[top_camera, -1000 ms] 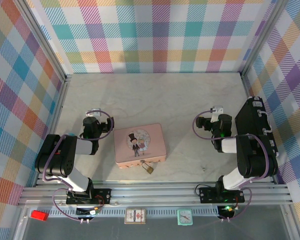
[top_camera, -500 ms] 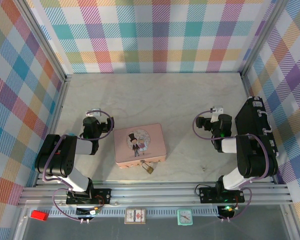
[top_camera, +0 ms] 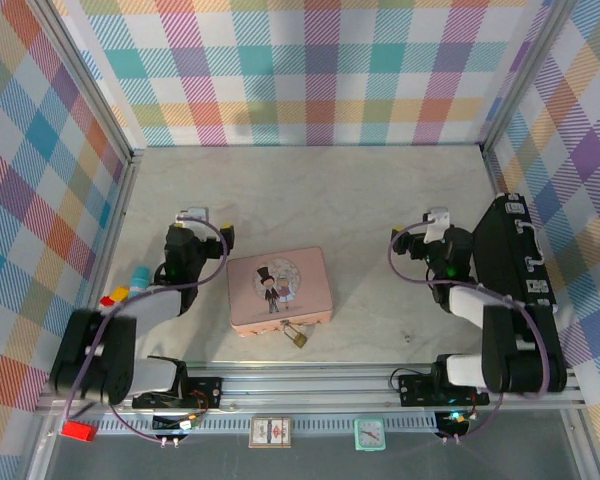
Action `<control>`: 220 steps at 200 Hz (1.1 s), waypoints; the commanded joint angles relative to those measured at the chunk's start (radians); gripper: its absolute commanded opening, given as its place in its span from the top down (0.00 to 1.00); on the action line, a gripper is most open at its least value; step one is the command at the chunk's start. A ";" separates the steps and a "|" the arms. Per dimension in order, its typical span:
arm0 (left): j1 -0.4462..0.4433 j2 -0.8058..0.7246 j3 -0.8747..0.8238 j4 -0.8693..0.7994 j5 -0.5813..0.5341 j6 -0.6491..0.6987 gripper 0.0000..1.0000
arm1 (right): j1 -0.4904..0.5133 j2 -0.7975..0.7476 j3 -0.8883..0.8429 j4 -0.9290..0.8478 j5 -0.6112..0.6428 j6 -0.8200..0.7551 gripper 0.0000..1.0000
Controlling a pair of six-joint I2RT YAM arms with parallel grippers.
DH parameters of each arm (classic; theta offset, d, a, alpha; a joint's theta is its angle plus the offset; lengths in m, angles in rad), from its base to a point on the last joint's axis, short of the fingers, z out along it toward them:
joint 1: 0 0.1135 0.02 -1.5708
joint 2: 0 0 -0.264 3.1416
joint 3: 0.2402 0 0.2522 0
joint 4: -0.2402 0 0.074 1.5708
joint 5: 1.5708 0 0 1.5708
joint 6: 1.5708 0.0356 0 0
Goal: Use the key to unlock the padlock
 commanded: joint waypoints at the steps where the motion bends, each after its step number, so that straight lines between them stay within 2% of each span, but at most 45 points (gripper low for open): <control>1: -0.025 -0.147 0.029 -0.124 -0.051 -0.029 0.00 | 0.013 -0.147 0.036 -0.194 -0.032 0.021 0.01; 25: -0.031 -0.213 0.186 -0.395 -0.077 -0.218 0.00 | 0.017 -0.321 0.107 -0.410 -0.062 0.166 0.01; 53: -0.031 -0.186 0.407 -0.770 -0.093 -0.497 0.00 | 0.017 -0.440 0.248 -0.723 -0.052 0.395 0.01; 63: -0.030 -0.172 0.456 -0.852 -0.045 -0.530 0.00 | 0.015 -0.471 0.285 -0.819 -0.039 0.459 0.01; 82: -0.030 -0.184 0.482 -0.954 0.044 -0.551 0.00 | 0.014 -0.529 0.338 -1.048 0.090 0.623 0.01; 96: -0.030 -0.236 0.462 -0.997 0.031 -0.588 0.00 | 0.014 -0.561 0.344 -1.076 0.018 0.569 0.01; 118: -0.027 -0.318 0.430 -1.129 -0.072 -0.780 0.00 | 0.014 -0.546 0.409 -1.226 -0.061 0.539 0.01; 140: -0.025 -0.356 0.398 -1.092 0.072 -0.705 0.00 | 0.035 -0.478 0.467 -1.394 -0.124 0.529 0.01; 154: -0.029 -0.366 0.376 -1.062 0.156 -0.670 0.00 | 0.063 -0.452 0.465 -1.453 -0.184 0.555 0.01; 166: -0.050 -0.379 0.347 -1.020 0.209 -0.643 0.00 | 0.113 -0.447 0.450 -1.488 -0.187 0.594 0.01; 191: -0.174 -0.421 0.289 -0.927 0.189 -0.597 0.00 | 0.280 -0.445 0.419 -1.560 -0.062 0.698 0.00; 206: -0.270 -0.434 0.260 -0.869 0.119 -0.557 0.00 | 0.366 -0.419 0.404 -1.616 0.012 0.763 0.04; 220: -0.320 -0.440 0.228 -0.821 0.087 -0.541 0.00 | 0.423 -0.397 0.385 -1.665 0.067 0.824 0.09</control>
